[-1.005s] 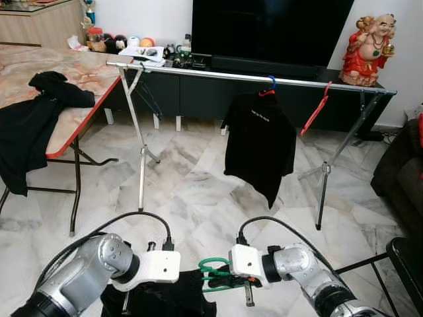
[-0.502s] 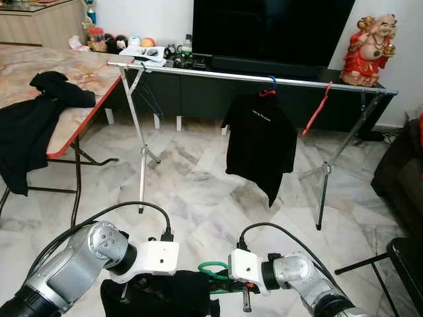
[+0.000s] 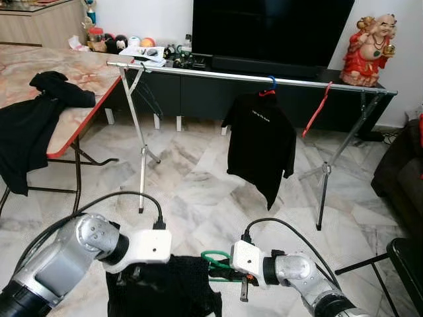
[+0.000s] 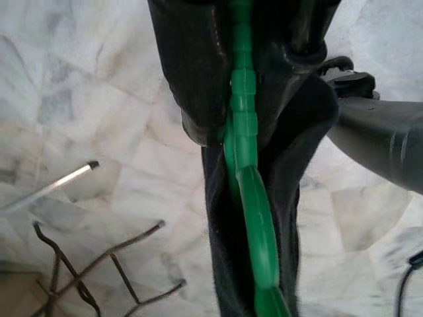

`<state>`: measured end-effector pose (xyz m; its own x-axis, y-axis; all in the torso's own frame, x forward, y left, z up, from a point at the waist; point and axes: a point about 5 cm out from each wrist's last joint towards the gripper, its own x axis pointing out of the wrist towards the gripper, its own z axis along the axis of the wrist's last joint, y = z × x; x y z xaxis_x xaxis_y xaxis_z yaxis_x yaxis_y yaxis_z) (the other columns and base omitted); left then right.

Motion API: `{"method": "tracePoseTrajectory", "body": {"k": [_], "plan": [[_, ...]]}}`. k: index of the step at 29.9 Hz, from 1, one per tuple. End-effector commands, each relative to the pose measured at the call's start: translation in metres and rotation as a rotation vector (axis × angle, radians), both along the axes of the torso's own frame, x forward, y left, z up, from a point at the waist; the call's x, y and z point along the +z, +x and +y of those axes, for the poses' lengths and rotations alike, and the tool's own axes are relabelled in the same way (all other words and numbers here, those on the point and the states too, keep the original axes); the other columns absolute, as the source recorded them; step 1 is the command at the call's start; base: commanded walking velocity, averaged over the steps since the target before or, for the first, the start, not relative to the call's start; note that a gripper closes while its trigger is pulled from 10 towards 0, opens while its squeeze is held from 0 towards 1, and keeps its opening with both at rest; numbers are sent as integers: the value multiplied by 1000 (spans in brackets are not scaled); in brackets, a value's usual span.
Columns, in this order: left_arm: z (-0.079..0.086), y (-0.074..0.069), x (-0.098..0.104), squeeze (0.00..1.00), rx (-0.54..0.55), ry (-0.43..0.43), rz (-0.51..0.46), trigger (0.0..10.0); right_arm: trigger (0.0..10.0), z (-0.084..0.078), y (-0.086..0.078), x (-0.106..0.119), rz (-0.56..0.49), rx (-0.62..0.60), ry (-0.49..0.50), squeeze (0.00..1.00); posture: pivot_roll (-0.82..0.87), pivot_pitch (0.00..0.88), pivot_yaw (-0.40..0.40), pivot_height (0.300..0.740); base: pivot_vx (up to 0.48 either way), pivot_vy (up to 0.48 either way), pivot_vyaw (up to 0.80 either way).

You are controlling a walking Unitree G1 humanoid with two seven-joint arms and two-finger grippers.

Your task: Hang hanger

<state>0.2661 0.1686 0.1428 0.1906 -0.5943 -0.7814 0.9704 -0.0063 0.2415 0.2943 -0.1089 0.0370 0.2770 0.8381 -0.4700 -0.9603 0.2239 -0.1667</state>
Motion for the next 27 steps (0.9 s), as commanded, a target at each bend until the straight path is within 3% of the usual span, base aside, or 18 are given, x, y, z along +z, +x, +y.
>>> {"method": "tracePoseTrajectory", "body": {"k": [1,5,6,13,14,15,17,21,23,25,27], "plan": [[-3,-1,5,1000,-12,-21,-2,10000,0,-9,7,6,-21,-92,53,0,192,46,-112,740,0,0,0],[-1,0,8,1000,10,-44,-20,10000,0,-10,4,3,-13,-123,73,0,192,48,-112,740,0,0,0],[-2,3,12,1000,38,-93,-37,10000,0,-10,7,4,-33,-167,90,0,187,49,-110,740,0,0,0],[-3,8,17,1000,101,-178,-78,10000,0,-13,16,11,-84,-300,134,0,185,51,-114,740,0,0,0],[-4,8,14,812,115,-183,-78,10000,0,-14,18,13,-81,-318,157,0,186,50,-115,740,0,0,0],[-6,7,10,0,128,-190,-83,10000,0,-14,20,15,-80,-331,176,0,186,50,-115,740,0,0,0],[-12,10,-4,0,215,-245,-105,10000,0,-15,25,21,-100,-355,191,0,186,50,-115,740,0,0,0],[-19,13,-22,0,312,-280,-121,10000,0,-15,30,26,-119,-374,199,0,178,45,-122,740,0,0,0],[-25,18,-33,0,414,-303,-154,10000,0,-14,34,32,-133,-376,205,0,177,45,-125,740,0,0,0],[-30,21,-40,0,504,-322,-173,10000,0,-11,38,38,-142,-369,225,0,173,44,-127,740,0,0,0],[-33,21,-42,0,526,-324,-175,10000,0,-10,39,41,-147,-359,231,0,173,44,-127,740,0,0,0]]}}
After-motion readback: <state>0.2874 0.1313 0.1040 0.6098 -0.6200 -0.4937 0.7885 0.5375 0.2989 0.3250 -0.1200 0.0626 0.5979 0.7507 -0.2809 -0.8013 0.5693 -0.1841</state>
